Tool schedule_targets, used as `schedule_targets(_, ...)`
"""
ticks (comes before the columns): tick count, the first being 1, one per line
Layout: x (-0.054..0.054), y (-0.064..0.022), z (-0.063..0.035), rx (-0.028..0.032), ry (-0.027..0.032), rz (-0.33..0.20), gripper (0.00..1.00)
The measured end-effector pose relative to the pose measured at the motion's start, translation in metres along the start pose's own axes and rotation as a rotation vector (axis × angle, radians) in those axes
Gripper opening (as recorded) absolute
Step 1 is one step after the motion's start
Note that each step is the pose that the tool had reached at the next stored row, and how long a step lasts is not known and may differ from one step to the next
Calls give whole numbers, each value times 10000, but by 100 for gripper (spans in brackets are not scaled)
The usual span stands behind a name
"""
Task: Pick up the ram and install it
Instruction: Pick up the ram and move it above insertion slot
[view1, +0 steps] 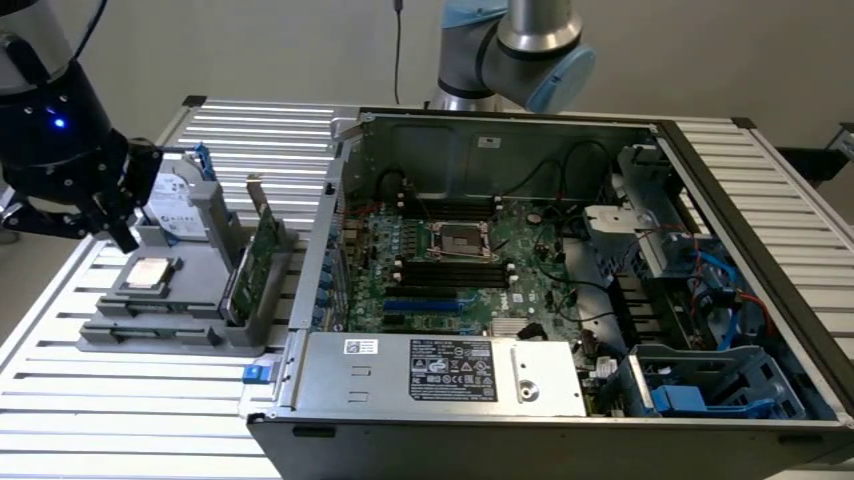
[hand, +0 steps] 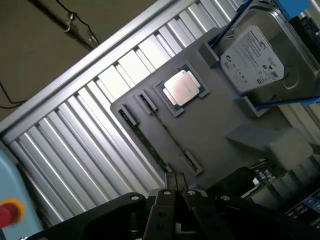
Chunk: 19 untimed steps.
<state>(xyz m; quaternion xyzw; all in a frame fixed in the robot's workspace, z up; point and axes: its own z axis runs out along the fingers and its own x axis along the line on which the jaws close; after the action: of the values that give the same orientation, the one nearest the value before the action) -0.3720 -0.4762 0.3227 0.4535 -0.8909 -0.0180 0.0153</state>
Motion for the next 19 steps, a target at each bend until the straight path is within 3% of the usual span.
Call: schedule_targets(19,-1,-3,69,38,160,-3462,11)
